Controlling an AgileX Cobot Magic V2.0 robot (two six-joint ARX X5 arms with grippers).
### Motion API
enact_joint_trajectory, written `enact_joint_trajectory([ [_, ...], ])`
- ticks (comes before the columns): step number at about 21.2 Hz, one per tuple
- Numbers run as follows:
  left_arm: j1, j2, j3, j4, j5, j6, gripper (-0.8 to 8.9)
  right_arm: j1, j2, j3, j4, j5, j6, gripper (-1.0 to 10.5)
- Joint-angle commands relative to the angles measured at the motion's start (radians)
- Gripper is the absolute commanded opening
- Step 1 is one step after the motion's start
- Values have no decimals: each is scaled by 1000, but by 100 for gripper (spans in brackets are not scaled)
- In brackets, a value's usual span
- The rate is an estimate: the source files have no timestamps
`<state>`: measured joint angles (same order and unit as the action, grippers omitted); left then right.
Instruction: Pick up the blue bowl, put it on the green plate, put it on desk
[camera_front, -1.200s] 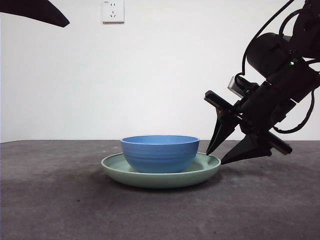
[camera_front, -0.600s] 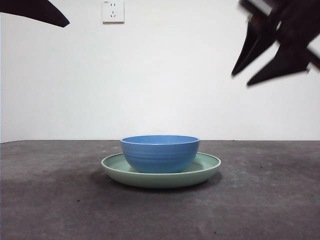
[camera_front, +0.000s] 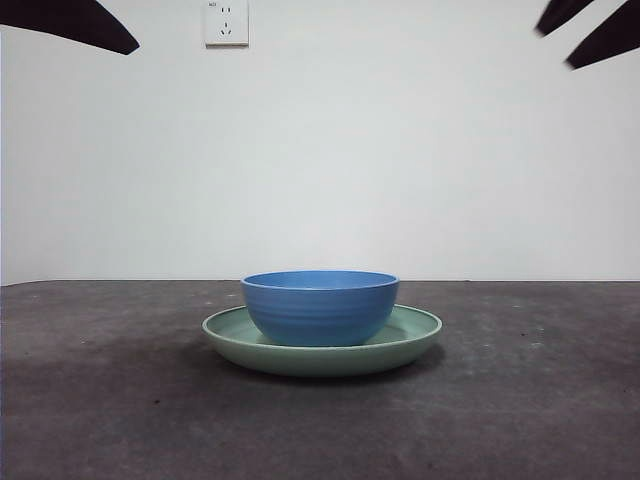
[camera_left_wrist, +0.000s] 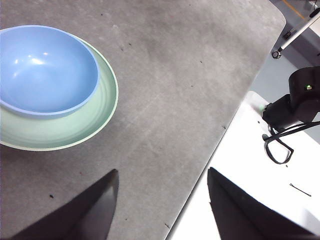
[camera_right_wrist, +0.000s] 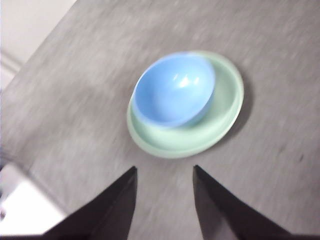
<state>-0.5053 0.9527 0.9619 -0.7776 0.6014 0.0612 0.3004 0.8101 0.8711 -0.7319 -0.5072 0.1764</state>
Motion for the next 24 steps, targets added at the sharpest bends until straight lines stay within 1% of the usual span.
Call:
enact_joint_trajectory([
  [1,-6,6,7,7,4,2,288,5,-37,21,-96,-38,-72,178],
  [4,-6,6,7,7,4,2,288,5,-80,20,-188,-81,-112,178],
  [8,-6,6,7,7,4,2,288,5,-121,20,-236,-80,-140,178],
  [24,-6,6,7,6,4,2,280,5,-139,20,-235,-80,-140,178],
])
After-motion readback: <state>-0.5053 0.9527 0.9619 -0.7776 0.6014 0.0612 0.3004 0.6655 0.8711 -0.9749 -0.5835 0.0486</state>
